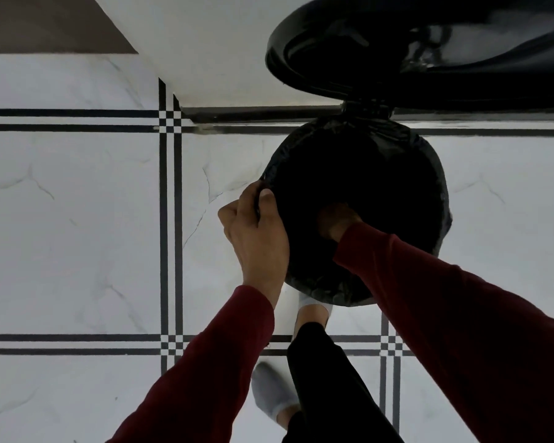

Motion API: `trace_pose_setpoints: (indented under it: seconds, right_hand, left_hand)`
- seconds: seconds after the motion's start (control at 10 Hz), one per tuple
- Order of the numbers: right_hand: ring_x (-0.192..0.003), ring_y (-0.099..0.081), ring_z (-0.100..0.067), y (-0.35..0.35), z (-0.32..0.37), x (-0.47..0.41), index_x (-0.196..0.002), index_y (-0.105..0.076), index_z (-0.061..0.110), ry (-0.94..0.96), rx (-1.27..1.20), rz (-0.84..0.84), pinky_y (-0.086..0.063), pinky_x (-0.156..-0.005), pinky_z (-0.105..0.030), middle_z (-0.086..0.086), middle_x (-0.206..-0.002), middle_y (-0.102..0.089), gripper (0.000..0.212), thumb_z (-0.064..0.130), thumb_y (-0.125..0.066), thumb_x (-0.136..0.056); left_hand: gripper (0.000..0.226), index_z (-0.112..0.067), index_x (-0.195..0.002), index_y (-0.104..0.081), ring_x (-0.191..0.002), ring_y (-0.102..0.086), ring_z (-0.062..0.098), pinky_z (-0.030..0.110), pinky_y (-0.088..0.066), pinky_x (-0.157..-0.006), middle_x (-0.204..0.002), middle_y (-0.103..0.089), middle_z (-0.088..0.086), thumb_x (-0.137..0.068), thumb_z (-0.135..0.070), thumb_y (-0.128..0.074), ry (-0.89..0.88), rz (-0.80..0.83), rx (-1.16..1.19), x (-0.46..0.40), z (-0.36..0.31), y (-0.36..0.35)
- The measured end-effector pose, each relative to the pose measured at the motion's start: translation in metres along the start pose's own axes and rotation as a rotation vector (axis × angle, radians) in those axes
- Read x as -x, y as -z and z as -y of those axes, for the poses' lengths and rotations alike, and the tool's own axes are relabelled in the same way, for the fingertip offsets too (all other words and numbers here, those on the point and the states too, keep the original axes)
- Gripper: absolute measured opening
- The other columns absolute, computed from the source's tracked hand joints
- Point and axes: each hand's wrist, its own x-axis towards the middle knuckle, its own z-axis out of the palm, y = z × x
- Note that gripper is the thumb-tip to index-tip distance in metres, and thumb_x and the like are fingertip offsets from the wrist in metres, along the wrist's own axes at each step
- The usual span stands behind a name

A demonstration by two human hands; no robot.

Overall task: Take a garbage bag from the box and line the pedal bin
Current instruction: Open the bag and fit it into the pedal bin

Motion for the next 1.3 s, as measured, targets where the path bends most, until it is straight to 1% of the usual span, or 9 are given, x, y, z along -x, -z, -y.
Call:
trace_pose_setpoints:
  seconds: [0.2,0.5,0.7,0.8,0.9,1.0,1.1,1.2,1.3]
  right_hand:
    - [-0.118,-0.057,-0.035,0.008,0.004,0.042,-0.122,-0.060,0.004,-0.096,-0.202,-0.177,-0.045,-0.086,-0.039,-0.018,-0.127,-0.058,0.031,0.019,-0.046,-0.098]
    - [-0.136,-0.049,-0.031,0.003,0.005,0.043,-0.142,-0.050,0.007,0.053,-0.169,0.082,-0.036,-0.110,-0.039,-0.016,-0.147,-0.052,0.042,0.024,-0.032,-0.108]
    - [-0.120,-0.061,-0.031,0.003,-0.010,0.096,-0.132,-0.062,0.011,0.112,-0.377,-0.167,-0.052,-0.095,-0.036,-0.011,-0.131,-0.063,0.036,0.020,-0.042,-0.104]
    - [-0.127,-0.052,-0.029,-0.007,-0.024,0.121,-0.136,-0.058,0.022,0.119,-0.332,-0.378,-0.048,-0.102,-0.038,-0.003,-0.134,-0.064,0.042,0.033,-0.041,-0.100]
    - [-0.147,-0.028,-0.028,-0.020,-0.043,0.131,-0.151,-0.038,0.028,0.004,-0.041,-0.251,-0.029,-0.115,-0.047,0.006,-0.154,-0.045,0.058,0.052,-0.033,-0.099]
    - [-0.149,-0.026,-0.030,-0.025,-0.048,0.128,-0.155,-0.032,0.026,-0.015,0.068,-0.129,-0.026,-0.116,-0.049,0.001,-0.157,-0.041,0.066,0.060,-0.027,-0.098]
    - [-0.136,-0.044,-0.031,-0.012,-0.043,0.129,-0.145,-0.047,0.023,0.030,-0.115,-0.189,-0.039,-0.109,-0.045,-0.005,-0.143,-0.057,0.055,0.051,-0.033,-0.100]
    - [-0.121,-0.057,-0.027,-0.002,-0.045,0.145,-0.124,-0.068,0.020,0.139,-0.232,-0.557,-0.048,-0.101,-0.037,-0.002,-0.120,-0.071,0.041,0.037,-0.044,-0.095]
    - [-0.112,-0.059,-0.023,-0.003,-0.058,0.173,-0.113,-0.074,0.018,0.081,-0.643,-0.912,-0.046,-0.091,-0.023,0.000,-0.110,-0.073,0.030,0.020,-0.056,-0.090]
  left_hand:
    - [0.044,-0.032,-0.144,-0.050,-0.122,-0.052,0.013,0.034,-0.047,-0.102,-0.133,-0.045,-0.008,-0.101,-0.040,-0.051,0.057,-0.017,0.009,0.012,-0.012,0.004]
    - [0.044,-0.026,-0.144,-0.046,-0.102,-0.054,0.002,0.019,-0.042,-0.081,-0.131,-0.046,-0.008,-0.102,-0.036,-0.053,0.033,-0.004,-0.009,0.013,-0.009,0.006]
    - [0.032,-0.031,-0.125,-0.063,-0.115,-0.059,0.009,0.033,-0.051,-0.101,-0.133,-0.054,-0.005,-0.096,-0.039,-0.055,0.058,0.036,0.037,0.009,-0.009,0.013]
    - [0.029,-0.031,-0.110,-0.074,-0.111,-0.067,0.014,0.041,-0.056,-0.101,-0.126,-0.066,0.001,-0.089,-0.040,-0.055,0.095,0.058,0.056,0.005,-0.007,0.019]
    - [0.030,-0.040,-0.081,-0.078,-0.094,-0.071,0.012,0.041,-0.059,-0.094,-0.091,-0.077,-0.012,-0.095,-0.026,-0.054,0.101,0.066,0.090,0.006,-0.007,0.024]
    - [0.045,-0.046,-0.071,-0.076,-0.086,-0.068,0.011,0.042,-0.058,-0.096,-0.074,-0.074,-0.020,-0.098,-0.020,-0.052,0.134,0.100,0.100,0.006,-0.005,0.027]
    - [0.031,-0.042,-0.094,-0.077,-0.095,-0.067,0.007,0.042,-0.055,-0.101,-0.088,-0.074,-0.021,-0.099,-0.023,-0.054,0.157,0.130,0.115,0.005,-0.003,0.029]
    - [0.039,-0.030,-0.138,-0.058,-0.104,-0.062,0.007,0.035,-0.050,-0.098,-0.112,-0.066,-0.015,-0.098,-0.031,-0.056,0.196,0.108,0.099,0.005,0.001,0.034]
    - [0.035,-0.026,-0.134,-0.057,-0.091,-0.059,0.008,0.033,-0.050,-0.089,-0.103,-0.061,-0.013,-0.099,-0.031,-0.057,0.234,0.084,0.085,0.010,0.007,0.038]
